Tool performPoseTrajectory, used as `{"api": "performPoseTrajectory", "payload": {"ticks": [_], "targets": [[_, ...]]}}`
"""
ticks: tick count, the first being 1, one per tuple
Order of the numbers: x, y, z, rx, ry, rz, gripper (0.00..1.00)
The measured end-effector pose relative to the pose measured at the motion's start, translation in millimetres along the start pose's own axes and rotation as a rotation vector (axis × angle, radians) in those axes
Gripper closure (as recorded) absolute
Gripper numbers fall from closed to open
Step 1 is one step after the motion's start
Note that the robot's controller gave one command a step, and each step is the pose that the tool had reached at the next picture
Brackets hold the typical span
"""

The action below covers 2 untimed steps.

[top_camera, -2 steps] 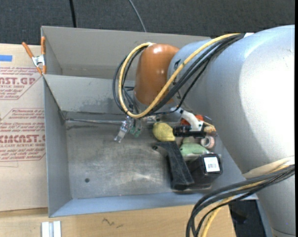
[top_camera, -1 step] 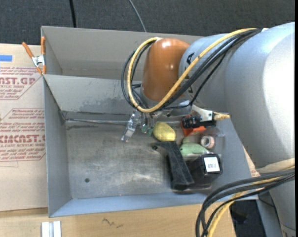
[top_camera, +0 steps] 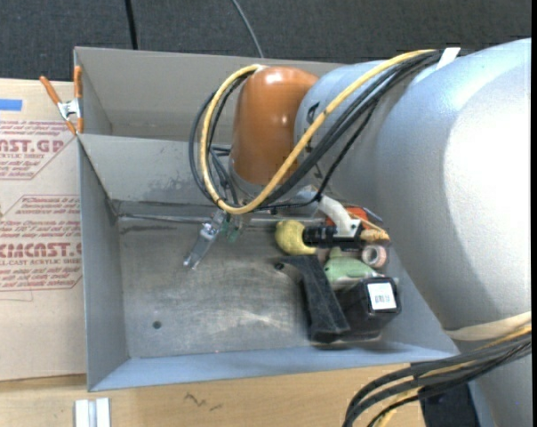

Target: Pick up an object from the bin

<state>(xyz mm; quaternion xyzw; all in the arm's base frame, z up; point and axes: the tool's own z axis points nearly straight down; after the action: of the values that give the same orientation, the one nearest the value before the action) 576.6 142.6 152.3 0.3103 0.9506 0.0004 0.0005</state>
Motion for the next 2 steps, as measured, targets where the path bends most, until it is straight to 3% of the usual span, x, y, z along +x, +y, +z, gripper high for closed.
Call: {"api": "performPoseTrajectory", "payload": {"ticks": [1, 2], "targets": [[5.5, 3.7, 0.2, 0.001, 0.001, 0.003, 0.0], [1.5, 7.0, -2.0, 0.001, 0.001, 0.032, 0.0]]}}
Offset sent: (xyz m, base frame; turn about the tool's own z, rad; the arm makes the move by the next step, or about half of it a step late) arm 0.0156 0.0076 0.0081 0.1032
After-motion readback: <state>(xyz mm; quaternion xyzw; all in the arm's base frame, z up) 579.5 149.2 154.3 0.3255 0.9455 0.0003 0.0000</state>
